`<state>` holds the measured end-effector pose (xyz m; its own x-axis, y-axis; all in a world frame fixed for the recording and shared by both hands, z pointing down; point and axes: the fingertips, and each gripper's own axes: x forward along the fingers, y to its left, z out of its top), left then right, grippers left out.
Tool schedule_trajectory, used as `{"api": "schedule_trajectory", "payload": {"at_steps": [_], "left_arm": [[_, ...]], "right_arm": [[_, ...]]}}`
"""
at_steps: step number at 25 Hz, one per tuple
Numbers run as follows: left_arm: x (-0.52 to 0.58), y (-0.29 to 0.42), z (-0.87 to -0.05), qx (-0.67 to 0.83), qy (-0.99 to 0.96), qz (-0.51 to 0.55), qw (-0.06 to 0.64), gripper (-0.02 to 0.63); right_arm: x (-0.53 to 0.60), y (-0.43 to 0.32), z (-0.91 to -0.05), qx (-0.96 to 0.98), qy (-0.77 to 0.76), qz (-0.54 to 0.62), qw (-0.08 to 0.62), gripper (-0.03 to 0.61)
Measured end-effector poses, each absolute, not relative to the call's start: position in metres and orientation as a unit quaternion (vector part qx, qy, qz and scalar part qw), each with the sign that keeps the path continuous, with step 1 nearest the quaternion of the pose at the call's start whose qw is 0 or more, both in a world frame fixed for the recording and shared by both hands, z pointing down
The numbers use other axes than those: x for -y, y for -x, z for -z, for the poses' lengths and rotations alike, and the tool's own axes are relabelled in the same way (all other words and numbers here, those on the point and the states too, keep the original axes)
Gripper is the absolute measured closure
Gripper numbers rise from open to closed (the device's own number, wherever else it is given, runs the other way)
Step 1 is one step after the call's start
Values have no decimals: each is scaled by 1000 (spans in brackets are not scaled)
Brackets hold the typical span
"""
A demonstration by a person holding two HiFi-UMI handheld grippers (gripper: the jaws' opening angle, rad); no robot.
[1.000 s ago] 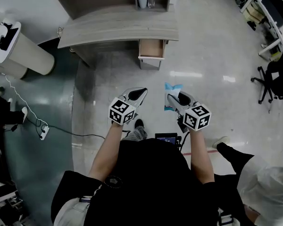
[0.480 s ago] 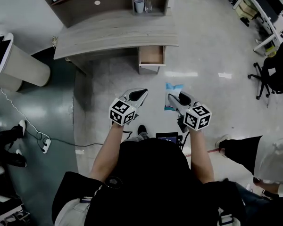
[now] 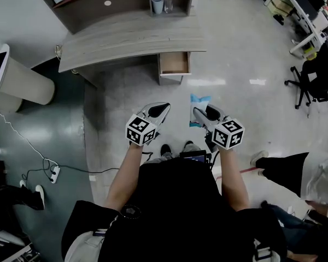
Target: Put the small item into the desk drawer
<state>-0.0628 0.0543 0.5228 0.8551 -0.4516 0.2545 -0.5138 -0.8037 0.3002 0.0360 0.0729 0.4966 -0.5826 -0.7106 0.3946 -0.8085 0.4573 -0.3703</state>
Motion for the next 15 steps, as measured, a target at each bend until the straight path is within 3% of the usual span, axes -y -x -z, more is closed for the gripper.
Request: {"api": "schedule_trajectory", "payload": {"at_steps": [15], "left_arm": [[-21, 62, -540, 268, -941, -105, 178, 612]], "right_arm": [[-32, -41, -518, 854, -433, -276, 81, 423]]}}
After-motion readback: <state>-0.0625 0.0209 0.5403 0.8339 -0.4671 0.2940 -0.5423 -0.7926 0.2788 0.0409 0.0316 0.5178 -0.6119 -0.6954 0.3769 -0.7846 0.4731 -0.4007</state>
